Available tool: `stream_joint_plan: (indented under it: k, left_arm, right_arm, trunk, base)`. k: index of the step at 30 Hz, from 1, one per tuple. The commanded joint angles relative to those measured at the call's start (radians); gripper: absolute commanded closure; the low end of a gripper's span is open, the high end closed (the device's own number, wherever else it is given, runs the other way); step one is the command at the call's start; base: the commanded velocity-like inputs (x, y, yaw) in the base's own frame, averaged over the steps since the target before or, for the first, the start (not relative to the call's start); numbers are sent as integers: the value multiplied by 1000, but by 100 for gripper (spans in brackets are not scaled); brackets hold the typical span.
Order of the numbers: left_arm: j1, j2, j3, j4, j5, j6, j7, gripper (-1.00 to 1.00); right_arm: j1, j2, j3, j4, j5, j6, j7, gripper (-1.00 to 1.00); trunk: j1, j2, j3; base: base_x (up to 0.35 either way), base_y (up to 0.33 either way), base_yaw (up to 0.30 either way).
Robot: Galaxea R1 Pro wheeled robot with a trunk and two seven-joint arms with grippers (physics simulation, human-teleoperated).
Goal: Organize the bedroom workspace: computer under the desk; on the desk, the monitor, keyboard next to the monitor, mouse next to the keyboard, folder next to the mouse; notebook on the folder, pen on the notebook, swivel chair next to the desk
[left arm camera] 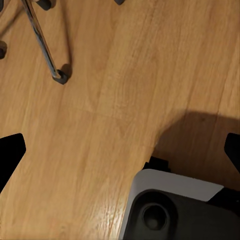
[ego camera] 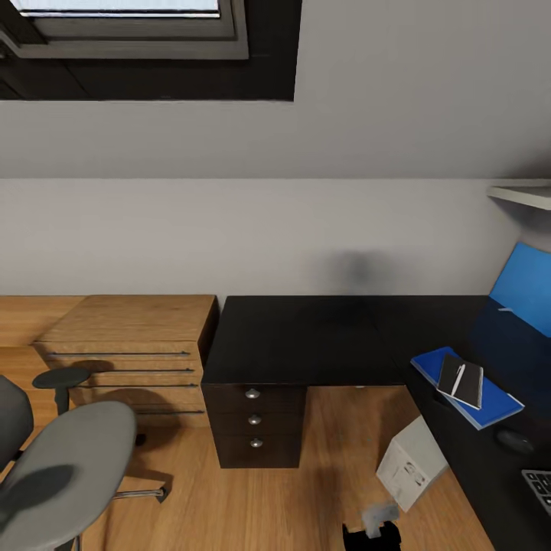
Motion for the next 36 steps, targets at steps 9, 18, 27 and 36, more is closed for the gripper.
stream_joint_plan:
  k: [9,18,27,36]
  left_arm:
    - [-1,0,-12,-2,7,-4,5,-100]
    - [-1,-2,-15,-2,5,-5,5,-100]
    - [-1,-3,-16,-2,6,-3,5,-100]
    - [-1,-3,-18,-2,8,-3,5,-100]
  right_arm:
    - [31,7,11,-5,-6,-8,-3,-100]
    - [32,5,7,-14,-1,-82,-3,-100]
    - [32,0,1,-15,-1,-184,-3,-100]
    - [32,-12,-3,-13,-3,-241,-7,-100]
  trunk:
    - [0,-1,-4]
    - [0,-1,-5]
    - [0,-1,-5]
    - [0,-1,-5]
  base:
    - [0,0,132]
    - [0,0,268]
    - [0,0,286]
    - [0,0,291]
